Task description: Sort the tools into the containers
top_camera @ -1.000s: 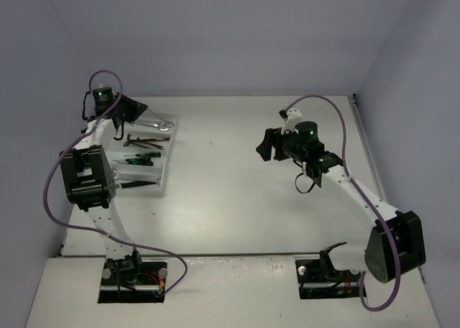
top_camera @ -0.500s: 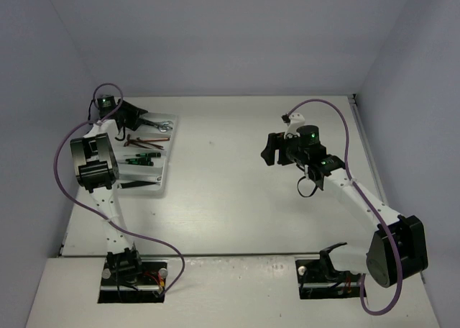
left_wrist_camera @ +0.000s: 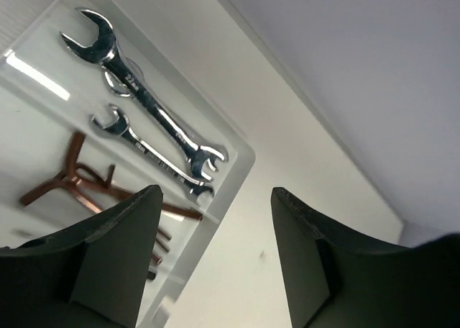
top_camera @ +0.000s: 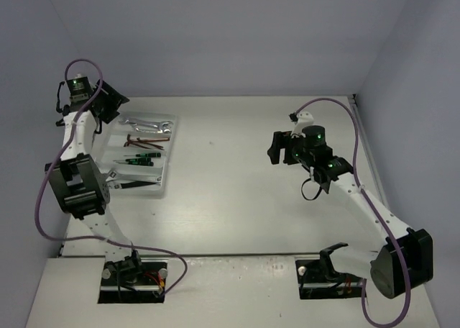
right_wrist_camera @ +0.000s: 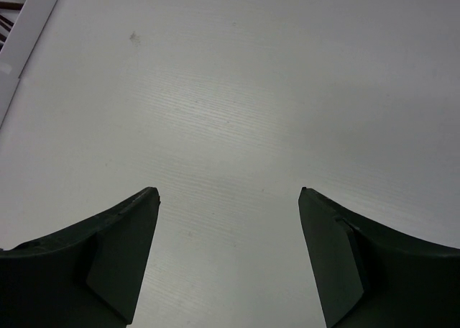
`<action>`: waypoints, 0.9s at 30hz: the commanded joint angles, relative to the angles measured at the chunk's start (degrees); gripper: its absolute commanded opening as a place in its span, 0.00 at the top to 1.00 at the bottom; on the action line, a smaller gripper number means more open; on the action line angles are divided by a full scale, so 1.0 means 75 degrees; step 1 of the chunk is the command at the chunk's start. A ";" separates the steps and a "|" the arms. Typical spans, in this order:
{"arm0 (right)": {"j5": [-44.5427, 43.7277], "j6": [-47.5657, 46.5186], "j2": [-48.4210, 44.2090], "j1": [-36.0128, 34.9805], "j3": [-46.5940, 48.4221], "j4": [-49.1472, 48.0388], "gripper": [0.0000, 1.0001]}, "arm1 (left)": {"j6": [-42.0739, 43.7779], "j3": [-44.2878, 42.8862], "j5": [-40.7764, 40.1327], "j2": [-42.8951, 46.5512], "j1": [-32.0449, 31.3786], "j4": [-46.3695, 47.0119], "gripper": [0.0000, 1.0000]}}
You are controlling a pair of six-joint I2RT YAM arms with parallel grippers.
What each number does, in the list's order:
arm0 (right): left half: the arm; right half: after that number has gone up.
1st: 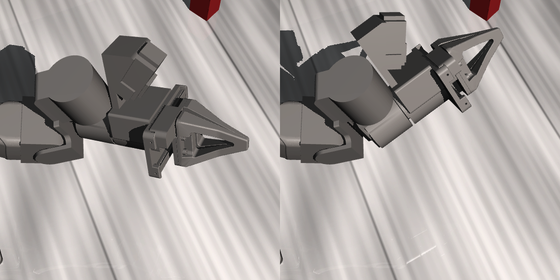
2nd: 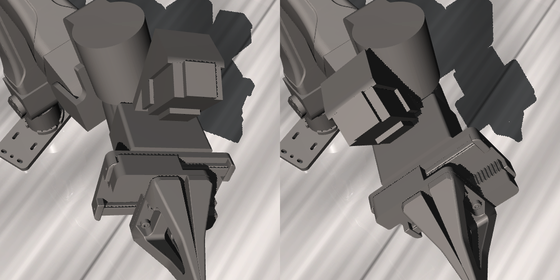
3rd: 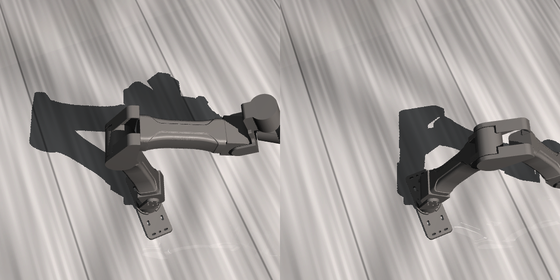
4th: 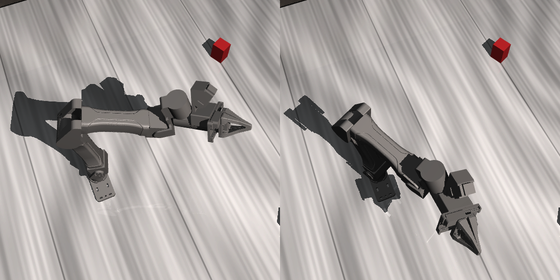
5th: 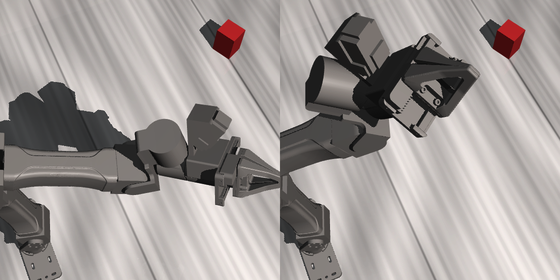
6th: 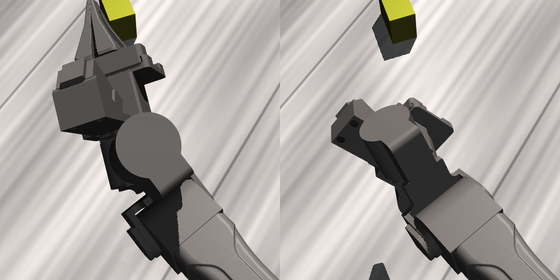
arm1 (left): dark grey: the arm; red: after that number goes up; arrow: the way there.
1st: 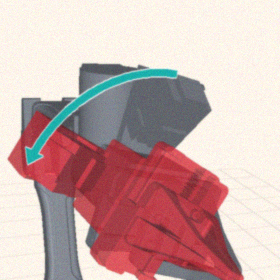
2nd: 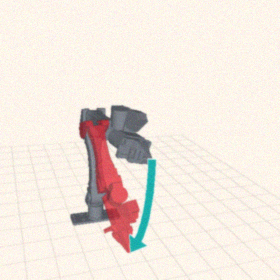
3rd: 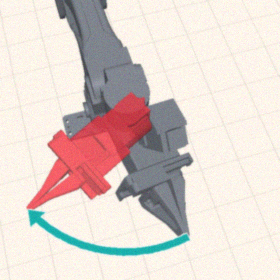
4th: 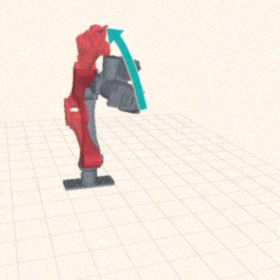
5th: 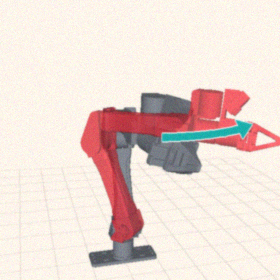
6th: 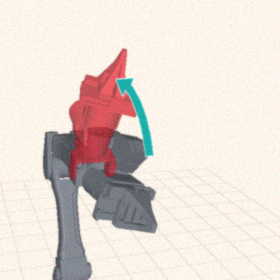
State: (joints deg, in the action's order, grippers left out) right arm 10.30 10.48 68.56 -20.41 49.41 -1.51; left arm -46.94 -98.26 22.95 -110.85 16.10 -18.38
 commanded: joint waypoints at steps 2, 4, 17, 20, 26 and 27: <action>-0.1052 0.0098 -0.0866 0.0072 0.0657 0.0193 0.19 | 0.1770 0.0636 -0.0471 0.2153 -0.0003 -0.1529 0.41; -0.1291 0.0195 -0.1291 0.0065 0.0699 0.0482 0.11 | 0.1945 0.1061 -0.0493 0.3074 -0.0017 -0.1777 0.41; -0.2779 0.0021 -0.3397 0.0085 0.1251 0.1952 0.00 | 0.3520 0.3557 -0.1559 0.7998 -0.0037 -0.3645 0.36; -0.2824 -0.0014 -0.3982 0.0096 0.1162 0.2189 0.00 | 0.3701 0.4033 -0.1954 0.8811 -0.0037 -0.4399 0.35; -0.3246 -0.0355 -0.4836 -0.0275 0.0906 0.2624 0.00 | 0.3276 0.4795 -0.1915 0.9834 -0.0256 -0.4693 0.34; -0.3299 -0.0373 -0.4989 -0.0286 0.0833 0.2659 0.00 | 0.3163 0.4903 -0.1975 0.9960 -0.0331 -0.4703 0.34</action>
State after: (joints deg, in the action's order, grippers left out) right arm -10.43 9.85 34.41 -21.24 56.59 18.41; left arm -21.67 -63.08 9.80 -38.05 15.05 -52.32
